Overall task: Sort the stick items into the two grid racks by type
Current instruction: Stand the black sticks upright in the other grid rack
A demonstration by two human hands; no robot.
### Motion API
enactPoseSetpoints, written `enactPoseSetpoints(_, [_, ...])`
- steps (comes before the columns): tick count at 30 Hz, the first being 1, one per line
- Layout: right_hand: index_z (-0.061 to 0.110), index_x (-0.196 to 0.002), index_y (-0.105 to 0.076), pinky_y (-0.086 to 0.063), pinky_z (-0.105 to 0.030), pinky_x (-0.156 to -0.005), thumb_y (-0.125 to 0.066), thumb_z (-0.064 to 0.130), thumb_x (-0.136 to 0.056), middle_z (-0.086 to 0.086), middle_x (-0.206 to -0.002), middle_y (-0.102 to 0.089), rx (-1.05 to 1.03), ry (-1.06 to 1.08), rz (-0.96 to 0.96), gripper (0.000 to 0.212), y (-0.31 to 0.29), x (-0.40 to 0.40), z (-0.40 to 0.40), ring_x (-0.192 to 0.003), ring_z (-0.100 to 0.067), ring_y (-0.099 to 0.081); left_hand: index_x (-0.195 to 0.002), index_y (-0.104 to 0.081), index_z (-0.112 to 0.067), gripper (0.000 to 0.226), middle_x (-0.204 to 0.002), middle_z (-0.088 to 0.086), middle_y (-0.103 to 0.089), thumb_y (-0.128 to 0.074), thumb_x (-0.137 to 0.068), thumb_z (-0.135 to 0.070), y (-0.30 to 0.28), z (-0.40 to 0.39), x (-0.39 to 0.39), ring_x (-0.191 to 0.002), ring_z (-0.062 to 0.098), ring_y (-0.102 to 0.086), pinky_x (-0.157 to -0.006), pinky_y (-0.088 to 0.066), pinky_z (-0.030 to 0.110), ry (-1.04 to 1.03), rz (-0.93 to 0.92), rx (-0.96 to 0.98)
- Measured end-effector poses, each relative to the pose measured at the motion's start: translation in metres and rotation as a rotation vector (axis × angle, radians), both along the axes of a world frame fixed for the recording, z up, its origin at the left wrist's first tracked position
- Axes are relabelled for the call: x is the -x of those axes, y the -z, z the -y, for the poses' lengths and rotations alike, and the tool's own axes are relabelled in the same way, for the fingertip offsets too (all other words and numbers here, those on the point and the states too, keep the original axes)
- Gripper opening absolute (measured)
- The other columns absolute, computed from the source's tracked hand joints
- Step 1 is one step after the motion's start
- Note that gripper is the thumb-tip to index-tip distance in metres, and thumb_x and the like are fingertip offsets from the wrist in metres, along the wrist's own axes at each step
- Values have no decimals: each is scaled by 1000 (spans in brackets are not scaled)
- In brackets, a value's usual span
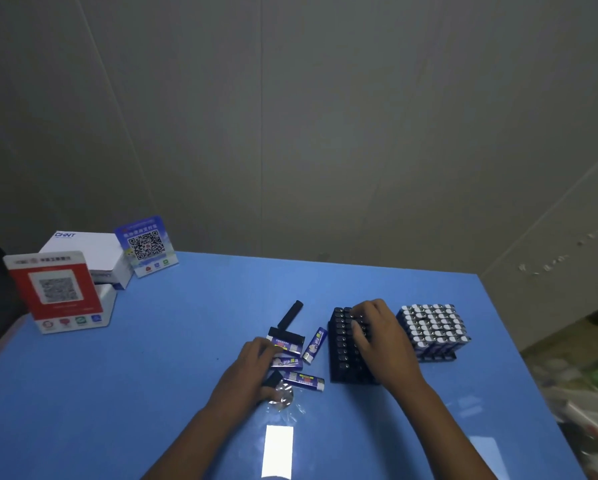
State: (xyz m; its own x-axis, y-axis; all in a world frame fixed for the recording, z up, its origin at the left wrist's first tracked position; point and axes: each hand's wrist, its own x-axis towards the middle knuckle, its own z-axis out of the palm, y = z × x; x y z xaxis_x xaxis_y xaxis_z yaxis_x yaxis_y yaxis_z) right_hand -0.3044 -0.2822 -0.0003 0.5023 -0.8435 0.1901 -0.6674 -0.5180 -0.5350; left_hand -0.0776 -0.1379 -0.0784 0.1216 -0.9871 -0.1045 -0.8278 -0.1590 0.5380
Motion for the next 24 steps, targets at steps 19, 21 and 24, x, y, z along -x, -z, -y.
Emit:
enactPoseSetpoints(19, [26,-118,-54,-47,-24,-71,-56,27,-99,14,-119,-46,3,33,-94,19,1,-16,34,-94,0,-47,-109,-51,-29,48,-111,-18,-43,-75,-69,-18,-6,41,-15,-99,7,-46,-78,-46,27,95,11,-2])
enactPoseSetpoints(21, [25,-120,-53,-51,-27,-72,-56,27,-99,13,-121,-46,-7,32,-106,21,3,-13,36,-95,-1,-49,-133,-44,-28,81,-133,-12,-34,-85,-63,-29,-4,52,-17,-117,11,-42,-91,-47,28,96,81,20])
enactPoseSetpoints(24, [25,-122,-52,-53,-28,-72,-56,27,-99,12,-123,-45,-20,34,-118,23,3,-10,38,-95,-4,-52,-155,-12,-20,125,-162,-1,4,-90,-60,-42,-8,70,-21,-146,14,-10,-115,-30,33,192,125,-63])
